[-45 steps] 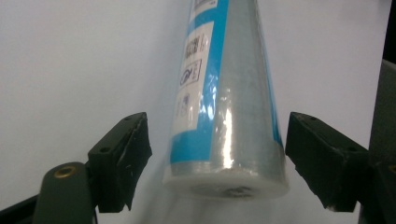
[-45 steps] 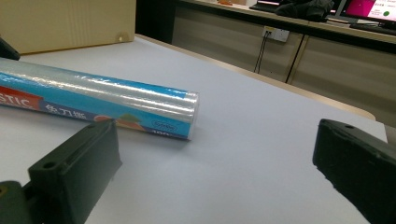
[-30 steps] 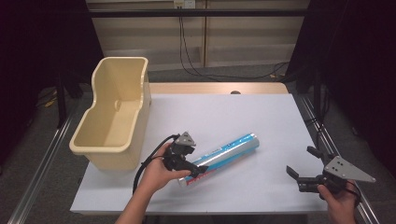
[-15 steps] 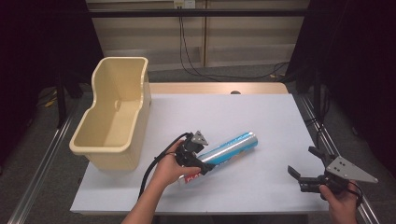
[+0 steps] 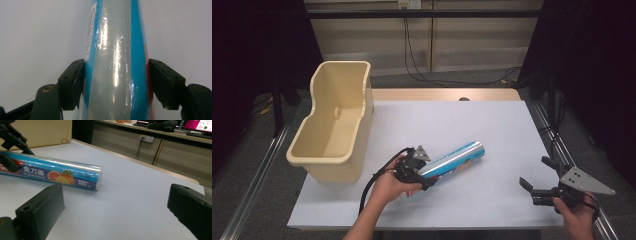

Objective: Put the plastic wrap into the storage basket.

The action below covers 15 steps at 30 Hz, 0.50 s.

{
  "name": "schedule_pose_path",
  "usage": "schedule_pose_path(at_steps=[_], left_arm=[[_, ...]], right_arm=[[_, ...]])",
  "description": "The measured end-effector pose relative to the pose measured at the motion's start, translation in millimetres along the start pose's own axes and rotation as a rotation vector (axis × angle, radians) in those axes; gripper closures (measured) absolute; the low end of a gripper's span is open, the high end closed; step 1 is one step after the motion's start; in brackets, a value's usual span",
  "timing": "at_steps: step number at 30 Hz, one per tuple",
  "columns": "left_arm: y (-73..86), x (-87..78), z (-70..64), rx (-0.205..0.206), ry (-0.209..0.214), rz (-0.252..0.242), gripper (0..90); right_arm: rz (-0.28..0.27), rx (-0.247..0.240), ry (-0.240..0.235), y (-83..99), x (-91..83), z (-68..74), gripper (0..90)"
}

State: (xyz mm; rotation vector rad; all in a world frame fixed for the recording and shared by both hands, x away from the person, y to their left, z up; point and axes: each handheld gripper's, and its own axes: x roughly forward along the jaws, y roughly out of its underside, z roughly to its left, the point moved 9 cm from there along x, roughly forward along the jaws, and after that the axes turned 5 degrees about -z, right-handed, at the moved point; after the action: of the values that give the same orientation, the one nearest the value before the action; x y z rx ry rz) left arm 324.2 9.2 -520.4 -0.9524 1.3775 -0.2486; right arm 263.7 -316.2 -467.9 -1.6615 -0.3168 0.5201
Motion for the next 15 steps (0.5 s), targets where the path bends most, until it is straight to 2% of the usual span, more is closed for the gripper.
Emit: schedule_pose_path(at_steps=[1,3,4,6,7,9,12,13,14,15], left_arm=[[0.0,0.0,0.0,0.0,0.0,0.0,32.0],[14.0,-14.8,0.8,-0.034,0.0,0.004,32.0],[14.0,-14.8,0.8,-0.034,0.0,0.004,32.0],[24.6,-26.5,1.5,-0.034,-0.008,0.03,32.0],[27.8,-30.3,1.1,-0.051,-0.013,0.028,32.0],[32.9,-36.0,2.3,-0.056,-0.014,0.039,31.9],[31.4,-35.5,2.5,-0.078,-0.011,0.052,31.5],[28.8,-35.7,3.5,-0.07,-0.009,0.062,31.1],[23.0,-35.9,4.5,-0.076,-0.012,0.041,29.9],[16.9,-36.2,5.1,-0.1,-0.013,0.026,28.6]], right_arm=[[0.0,0.001,0.001,0.3,0.3,-0.5,0.2],[0.001,0.002,0.001,0.4,0.5,-0.8,0.2],[0.001,0.002,0.001,0.4,0.5,-0.8,0.2],[-0.001,0.0,0.001,-0.3,0.6,0.0,0.2],[0.0,-0.001,-0.001,-0.4,0.7,0.6,0.2],[0.001,-0.003,0.0,-0.7,1.0,1.2,0.2],[0.004,-0.003,-0.001,-0.9,1.6,1.8,0.2],[0.006,-0.006,0.0,-0.7,2.0,1.9,0.2],[0.006,-0.005,0.0,-0.7,2.1,2.3,0.2],[0.007,-0.007,-0.002,-0.5,2.2,2.6,0.2]])
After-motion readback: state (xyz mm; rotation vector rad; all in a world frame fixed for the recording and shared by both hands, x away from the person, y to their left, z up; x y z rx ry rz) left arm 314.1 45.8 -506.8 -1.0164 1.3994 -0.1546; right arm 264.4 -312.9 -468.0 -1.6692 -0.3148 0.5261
